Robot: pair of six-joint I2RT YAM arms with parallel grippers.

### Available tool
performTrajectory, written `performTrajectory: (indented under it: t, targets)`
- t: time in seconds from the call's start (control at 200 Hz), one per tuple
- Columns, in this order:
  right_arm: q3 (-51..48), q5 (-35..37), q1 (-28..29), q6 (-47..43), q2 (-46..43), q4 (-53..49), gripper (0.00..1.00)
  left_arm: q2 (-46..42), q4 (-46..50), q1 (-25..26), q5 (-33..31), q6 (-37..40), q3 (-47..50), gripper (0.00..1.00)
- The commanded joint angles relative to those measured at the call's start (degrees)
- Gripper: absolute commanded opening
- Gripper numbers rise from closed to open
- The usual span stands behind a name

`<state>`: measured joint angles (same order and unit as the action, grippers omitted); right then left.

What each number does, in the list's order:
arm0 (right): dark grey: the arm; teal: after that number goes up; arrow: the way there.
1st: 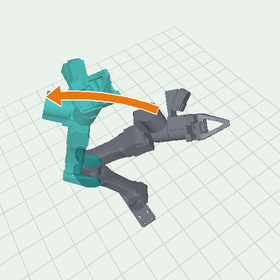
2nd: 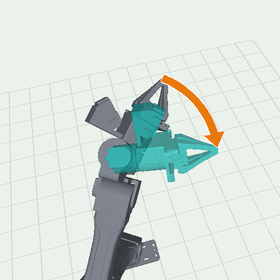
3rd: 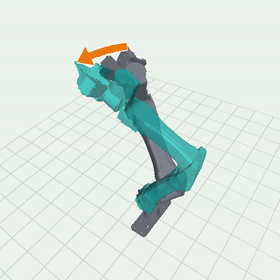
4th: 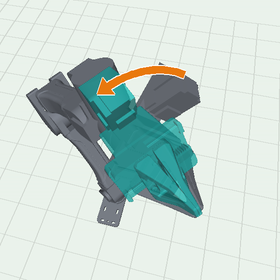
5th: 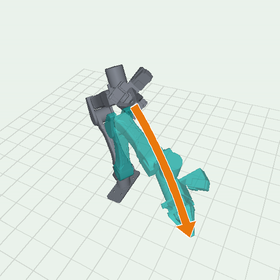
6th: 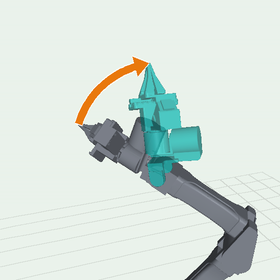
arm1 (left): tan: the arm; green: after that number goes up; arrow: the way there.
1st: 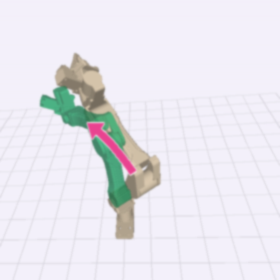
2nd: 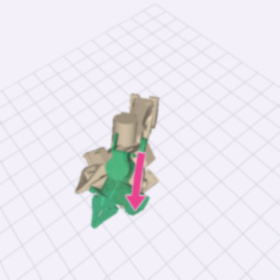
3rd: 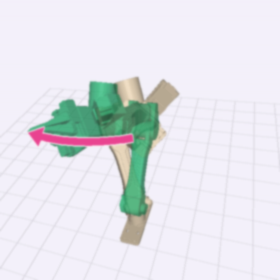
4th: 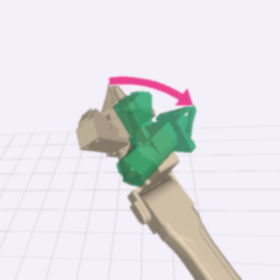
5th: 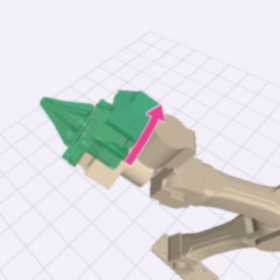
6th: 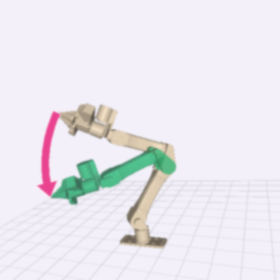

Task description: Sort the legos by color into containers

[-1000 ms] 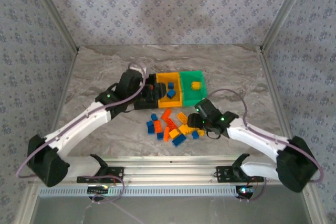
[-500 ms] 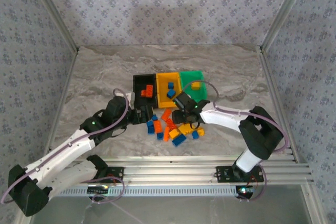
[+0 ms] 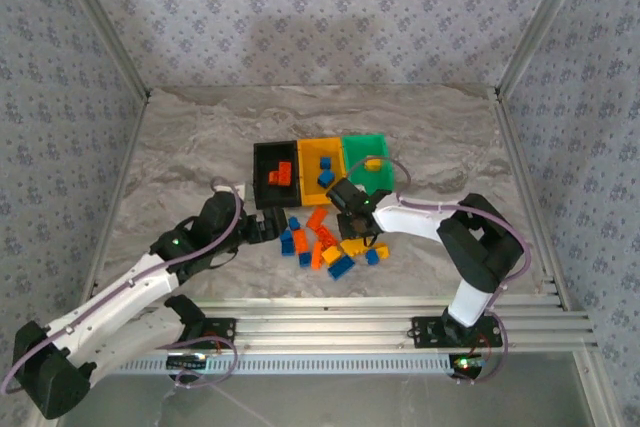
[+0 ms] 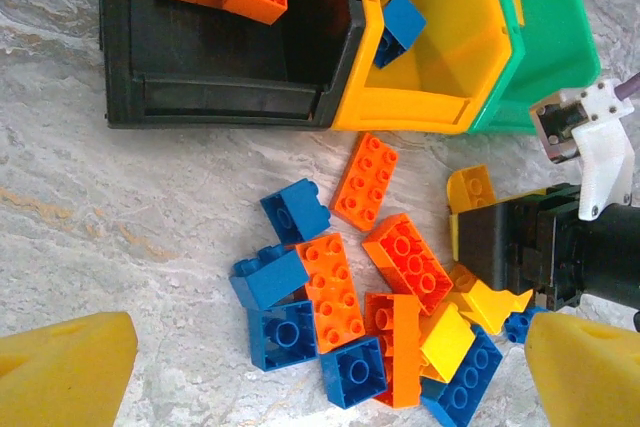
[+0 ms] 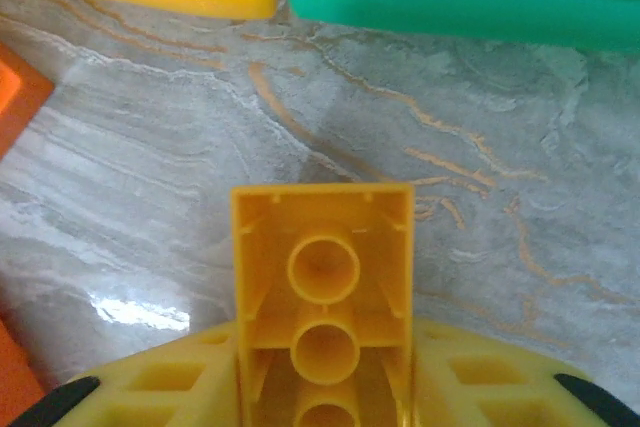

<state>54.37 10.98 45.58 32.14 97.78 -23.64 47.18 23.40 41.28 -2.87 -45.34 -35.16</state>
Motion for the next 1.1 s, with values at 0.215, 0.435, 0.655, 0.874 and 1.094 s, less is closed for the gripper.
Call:
performTrajectory:
  t: [0.215, 0.435, 0.655, 0.874, 1.094]
  targets:
    - [-1.21, 1.97, 1.05, -2.22, -11.37, 2.88, 0.25, -3.69, 0.51, -0.87, -1.89, -2.03, 4.28, 1.00]
    - [3.52, 2.99, -3.43, -1.33, -18.20, -1.07, 0.25, -6.67, 2.47, -0.89, -3.84, -2.57, 5.75, 1.00]
    - [13.15, 1.95, -11.94, -0.25, -8.13, -3.89, 0.25, -7.82, 3.49, -1.02, -3.94, -2.90, 6.77, 0.99]
    - [24.15, 0.93, -16.25, 0.68, 4.62, -5.44, 0.29, -7.48, 3.58, -1.08, -2.60, -2.43, 6.95, 0.98]
    - [29.17, 0.17, -17.03, 3.13, 9.56, -6.30, 0.50, -5.51, 3.53, -1.07, -1.72, -1.30, 6.07, 0.98]
